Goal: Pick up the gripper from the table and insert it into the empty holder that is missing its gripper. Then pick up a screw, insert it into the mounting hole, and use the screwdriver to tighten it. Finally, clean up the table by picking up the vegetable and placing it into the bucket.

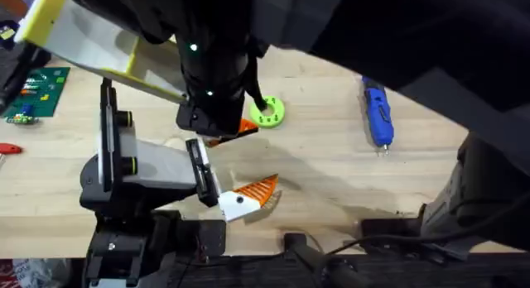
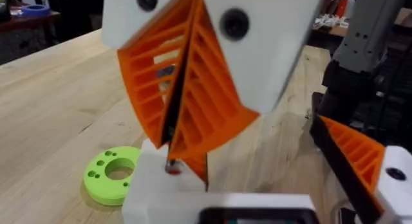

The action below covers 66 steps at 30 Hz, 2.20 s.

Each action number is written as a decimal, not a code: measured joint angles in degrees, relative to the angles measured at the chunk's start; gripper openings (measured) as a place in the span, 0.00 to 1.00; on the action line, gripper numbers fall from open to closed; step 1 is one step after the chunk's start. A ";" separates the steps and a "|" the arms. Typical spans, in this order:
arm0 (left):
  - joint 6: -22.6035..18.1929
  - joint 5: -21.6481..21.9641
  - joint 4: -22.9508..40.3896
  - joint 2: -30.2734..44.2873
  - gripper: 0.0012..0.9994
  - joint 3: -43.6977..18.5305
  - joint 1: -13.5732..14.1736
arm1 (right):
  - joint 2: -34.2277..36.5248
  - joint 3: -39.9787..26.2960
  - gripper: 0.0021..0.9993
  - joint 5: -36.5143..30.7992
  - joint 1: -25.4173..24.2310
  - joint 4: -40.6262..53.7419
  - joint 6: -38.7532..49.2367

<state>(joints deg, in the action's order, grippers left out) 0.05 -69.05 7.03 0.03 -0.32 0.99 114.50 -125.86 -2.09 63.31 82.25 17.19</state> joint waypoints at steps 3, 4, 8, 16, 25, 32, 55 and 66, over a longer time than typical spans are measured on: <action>-0.02 0.01 0.00 0.00 0.99 0.00 0.00 | -0.01 -0.22 0.00 0.00 0.00 0.11 0.00; -0.02 0.02 0.00 0.00 0.99 0.00 0.00 | -0.02 -0.43 0.00 0.00 0.00 0.15 0.00; -0.02 -0.01 0.00 0.00 0.99 0.00 0.00 | -0.02 -1.61 0.00 0.02 0.00 0.67 0.00; -0.02 0.02 0.00 0.00 0.99 0.00 0.00 | -0.02 -2.37 0.00 0.22 0.00 1.37 0.00; -0.02 0.02 0.00 0.00 0.99 0.00 0.00 | -0.02 -2.39 0.00 2.08 0.00 1.79 0.00; -0.02 -0.01 0.00 0.00 0.99 0.00 0.00 | -0.01 -2.39 0.00 2.53 0.00 1.80 0.01; -0.02 0.02 0.00 0.00 0.99 0.00 0.00 | 0.00 -2.39 0.00 3.86 -1.07 1.62 0.00; -0.02 0.01 0.00 0.00 0.99 0.00 0.00 | 1.22 -2.45 0.00 5.49 -1.08 1.56 0.43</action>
<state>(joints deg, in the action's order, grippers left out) 0.03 -69.04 7.03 0.03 -0.32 0.99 115.72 -128.31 3.40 62.23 83.81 17.62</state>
